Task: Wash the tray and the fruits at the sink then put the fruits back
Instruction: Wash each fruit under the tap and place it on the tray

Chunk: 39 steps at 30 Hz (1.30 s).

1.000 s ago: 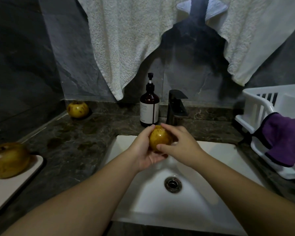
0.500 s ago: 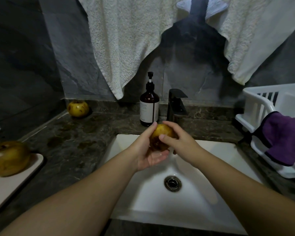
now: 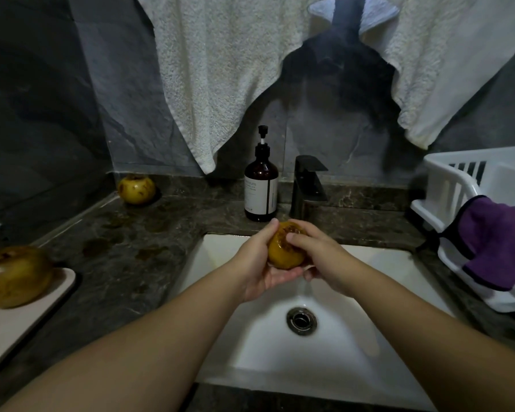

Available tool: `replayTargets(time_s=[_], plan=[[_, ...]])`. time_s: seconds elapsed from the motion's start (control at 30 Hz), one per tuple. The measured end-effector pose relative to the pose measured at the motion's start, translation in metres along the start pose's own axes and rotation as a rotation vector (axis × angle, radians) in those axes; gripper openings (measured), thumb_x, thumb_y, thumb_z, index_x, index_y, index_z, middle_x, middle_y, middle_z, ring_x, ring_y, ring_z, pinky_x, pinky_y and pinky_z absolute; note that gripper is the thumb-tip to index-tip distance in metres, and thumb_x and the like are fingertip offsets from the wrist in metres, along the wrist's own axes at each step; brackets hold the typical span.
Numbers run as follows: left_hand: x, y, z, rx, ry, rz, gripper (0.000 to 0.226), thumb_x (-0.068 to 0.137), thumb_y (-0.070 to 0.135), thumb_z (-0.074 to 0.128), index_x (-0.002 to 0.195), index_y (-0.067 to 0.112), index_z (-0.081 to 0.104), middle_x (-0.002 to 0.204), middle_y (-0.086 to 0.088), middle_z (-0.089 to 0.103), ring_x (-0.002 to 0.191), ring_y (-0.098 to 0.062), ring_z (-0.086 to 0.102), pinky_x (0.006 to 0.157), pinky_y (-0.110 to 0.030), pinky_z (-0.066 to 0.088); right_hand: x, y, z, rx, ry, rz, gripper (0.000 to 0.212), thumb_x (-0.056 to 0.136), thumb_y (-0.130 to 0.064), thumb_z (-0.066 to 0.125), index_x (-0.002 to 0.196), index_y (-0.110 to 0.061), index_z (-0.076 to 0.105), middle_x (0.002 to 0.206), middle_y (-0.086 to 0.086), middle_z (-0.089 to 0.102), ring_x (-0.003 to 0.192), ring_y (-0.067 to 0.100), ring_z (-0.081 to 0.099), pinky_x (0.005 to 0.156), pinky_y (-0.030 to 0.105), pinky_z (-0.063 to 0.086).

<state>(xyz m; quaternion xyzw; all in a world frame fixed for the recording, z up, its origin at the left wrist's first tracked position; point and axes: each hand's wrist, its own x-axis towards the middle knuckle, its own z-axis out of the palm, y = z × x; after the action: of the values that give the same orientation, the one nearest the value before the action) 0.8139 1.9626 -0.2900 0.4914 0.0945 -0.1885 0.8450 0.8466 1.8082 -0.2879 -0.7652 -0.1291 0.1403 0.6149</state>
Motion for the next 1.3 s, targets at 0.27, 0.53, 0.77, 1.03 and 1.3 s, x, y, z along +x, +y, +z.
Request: replayTargets(time_s=[0.27,0.53,0.77,1.03,1.3], plan=[[-0.001,0.002,0.002,0.050,0.014,0.028,0.056,0.099,0.061,0.055,0.132,0.016,0.065,0.107,-0.024,0.077,0.086,-0.035,0.078,0.060,-0.032,0.064,-0.001,-0.001,0.000,0.073,-0.013,0.003,0.040,0.099,-0.038,0.062,0.138,-0.045,0.053,0.126,0.010,0.062,0.083,0.026,0.064,0.055,0.030,0.046],[0.000,0.003,0.002,-0.016,0.056,0.094,0.054,0.097,0.055,0.062,0.135,0.017,0.064,0.122,-0.024,0.072,0.099,-0.039,0.076,0.066,-0.036,0.065,-0.002,-0.004,0.002,-0.052,0.082,-0.076,0.043,0.101,-0.037,0.059,0.139,-0.051,0.049,0.125,-0.003,0.061,0.096,0.021,0.068,0.062,0.030,0.054],[0.001,0.006,-0.005,-0.144,0.102,0.083,0.050,0.102,0.052,0.056,0.128,0.011,0.068,0.116,-0.020,0.076,0.105,-0.034,0.076,0.085,-0.041,0.064,-0.005,0.005,-0.002,-0.553,0.143,-0.341,0.038,0.098,-0.034,0.065,0.133,-0.047,0.061,0.136,-0.021,0.045,0.121,0.006,0.054,0.102,0.026,0.047],[-0.002,0.004,0.001,-0.058,0.133,0.117,0.044,0.104,0.049,0.055,0.125,0.013,0.069,0.111,-0.017,0.078,0.102,-0.030,0.077,0.078,-0.038,0.066,-0.009,-0.001,-0.001,-0.639,0.156,-0.352,0.031,0.094,-0.030,0.066,0.120,-0.046,0.059,0.123,-0.018,0.044,0.099,-0.001,0.055,0.086,0.022,0.048],[-0.004,0.005,0.001,-0.065,0.138,0.126,0.045,0.103,0.044,0.058,0.135,0.011,0.063,0.123,-0.022,0.073,0.111,-0.033,0.073,0.098,-0.046,0.059,-0.010,-0.006,0.003,-0.604,0.165,-0.332,0.032,0.091,-0.023,0.066,0.118,-0.039,0.063,0.121,-0.015,0.048,0.092,0.000,0.055,0.076,0.014,0.042]])
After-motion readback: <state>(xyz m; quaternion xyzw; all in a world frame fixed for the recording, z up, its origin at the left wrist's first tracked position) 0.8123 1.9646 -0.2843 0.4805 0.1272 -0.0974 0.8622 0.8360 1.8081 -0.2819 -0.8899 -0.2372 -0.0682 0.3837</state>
